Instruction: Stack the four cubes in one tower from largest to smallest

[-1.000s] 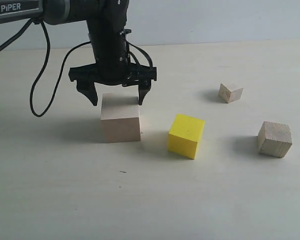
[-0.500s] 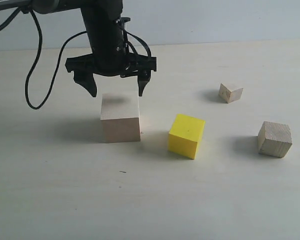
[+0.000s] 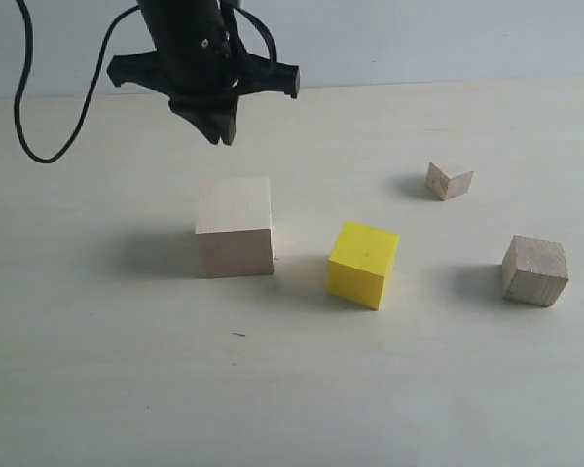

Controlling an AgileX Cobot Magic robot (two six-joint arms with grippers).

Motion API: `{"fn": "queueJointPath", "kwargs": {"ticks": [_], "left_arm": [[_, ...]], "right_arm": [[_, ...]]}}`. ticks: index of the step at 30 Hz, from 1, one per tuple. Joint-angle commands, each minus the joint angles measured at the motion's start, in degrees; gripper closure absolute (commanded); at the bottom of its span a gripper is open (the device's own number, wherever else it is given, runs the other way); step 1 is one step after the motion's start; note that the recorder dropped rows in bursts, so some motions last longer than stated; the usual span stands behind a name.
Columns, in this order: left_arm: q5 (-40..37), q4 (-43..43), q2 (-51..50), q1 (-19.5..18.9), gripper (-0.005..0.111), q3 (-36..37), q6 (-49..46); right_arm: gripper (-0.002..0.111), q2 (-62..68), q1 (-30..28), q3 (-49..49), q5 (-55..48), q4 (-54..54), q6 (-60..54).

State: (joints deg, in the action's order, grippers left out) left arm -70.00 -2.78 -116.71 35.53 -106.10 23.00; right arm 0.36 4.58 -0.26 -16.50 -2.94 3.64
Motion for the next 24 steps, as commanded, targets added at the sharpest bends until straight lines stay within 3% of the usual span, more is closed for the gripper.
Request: {"fn": "queueJointPath", "kwargs": {"ticks": [1, 6, 11, 15, 21, 24], "left_arm": [[0.0, -1.4, 4.7, -0.2, 0.105, 0.0, -2.8], [0.0, -5.2, 11.6, -0.2, 0.105, 0.0, -3.0], [0.0, -9.8, 21.1, -0.3, 0.106, 1.5, -1.2], [2.4, -10.2, 30.4, -0.3, 0.106, 5.7, -1.3], [5.5, -14.2, 41.1, -0.3, 0.106, 11.6, -4.0], [5.5, -14.6, 45.6, -0.3, 0.106, 14.7, -4.4]], "right_arm": [[0.108, -0.4, 0.1, 0.3, 0.7, 0.0, -0.1], [0.108, -0.4, 0.1, 0.3, 9.5, 0.0, 0.4], [0.108, -0.4, 0.1, 0.3, 20.2, 0.0, 9.3], [0.108, -0.4, 0.1, 0.3, 23.0, 0.0, 15.8], [0.108, -0.4, 0.1, 0.3, 25.6, 0.0, 16.0], [0.108, -0.4, 0.1, 0.3, 32.4, 0.0, 16.0]]}}
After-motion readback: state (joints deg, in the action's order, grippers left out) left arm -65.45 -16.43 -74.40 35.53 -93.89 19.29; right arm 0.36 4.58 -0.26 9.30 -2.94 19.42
